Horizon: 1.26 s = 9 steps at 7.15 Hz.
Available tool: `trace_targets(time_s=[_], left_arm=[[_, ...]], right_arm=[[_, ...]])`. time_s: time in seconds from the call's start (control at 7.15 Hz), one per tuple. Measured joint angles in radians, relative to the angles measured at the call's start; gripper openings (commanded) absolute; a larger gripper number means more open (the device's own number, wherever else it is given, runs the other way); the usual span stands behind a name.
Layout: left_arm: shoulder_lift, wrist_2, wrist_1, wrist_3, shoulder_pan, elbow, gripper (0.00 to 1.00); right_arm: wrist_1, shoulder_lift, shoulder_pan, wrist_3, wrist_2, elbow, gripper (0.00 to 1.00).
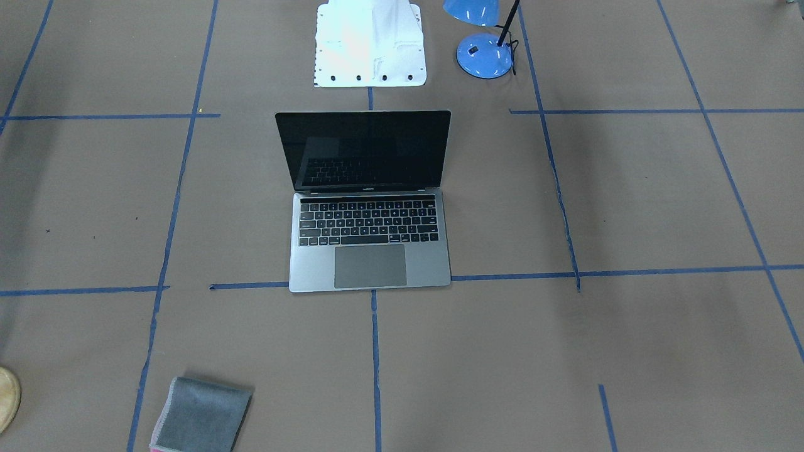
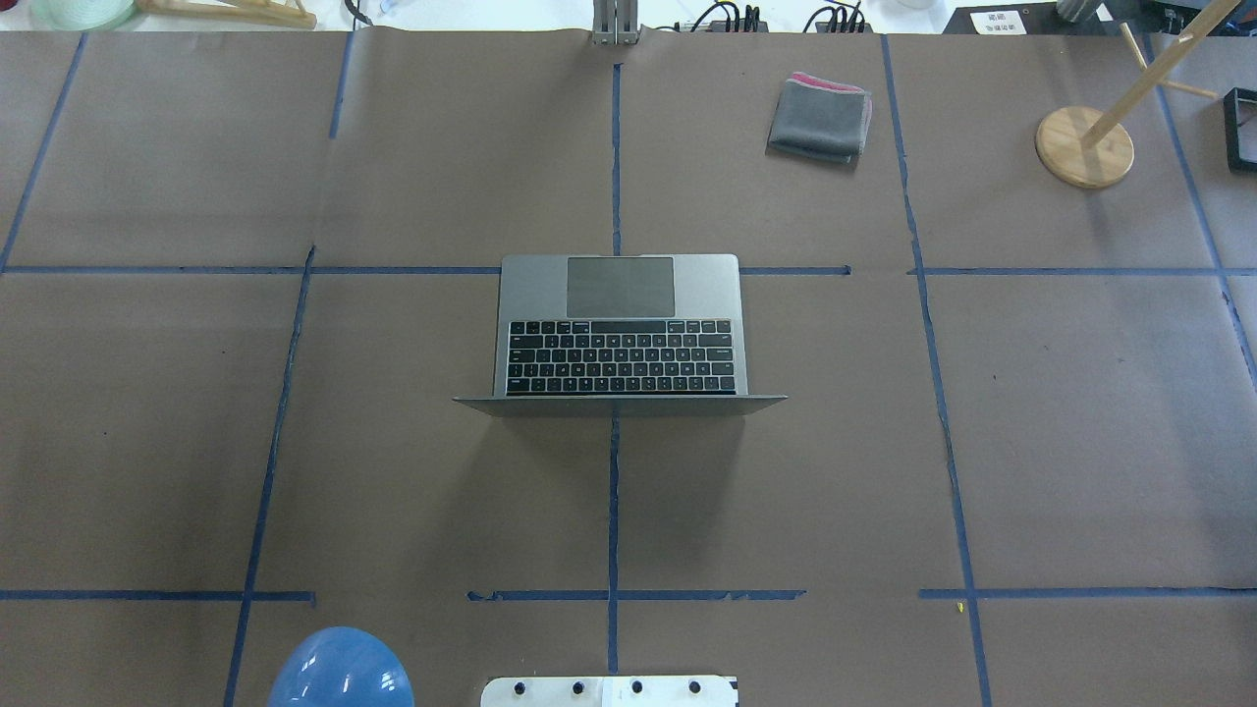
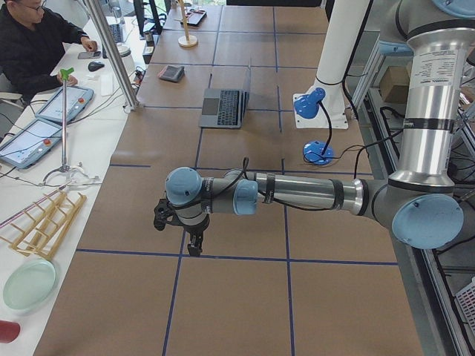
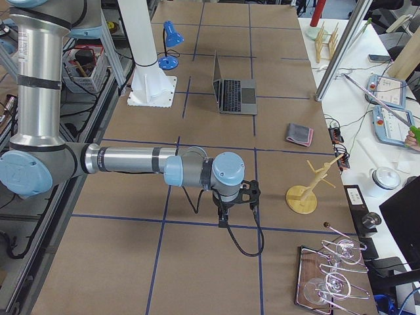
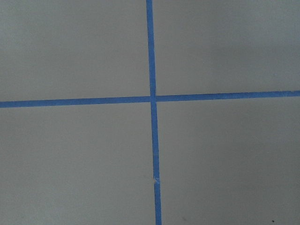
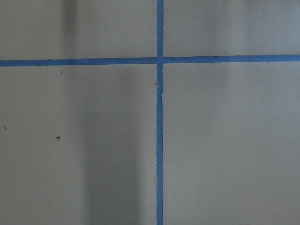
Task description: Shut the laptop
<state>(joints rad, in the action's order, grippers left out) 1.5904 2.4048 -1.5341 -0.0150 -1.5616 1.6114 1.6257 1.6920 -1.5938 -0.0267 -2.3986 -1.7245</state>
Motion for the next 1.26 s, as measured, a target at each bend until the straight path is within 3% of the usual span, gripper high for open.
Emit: trace_targets(time_s=[1.26], left_arm=[[-0.014,0.001,-0.003,-0.001,0.000,0.001,1.00]], right_arm=[[-0.001,-0.001,0.000,0.004,-0.008,-0.004,1.00]])
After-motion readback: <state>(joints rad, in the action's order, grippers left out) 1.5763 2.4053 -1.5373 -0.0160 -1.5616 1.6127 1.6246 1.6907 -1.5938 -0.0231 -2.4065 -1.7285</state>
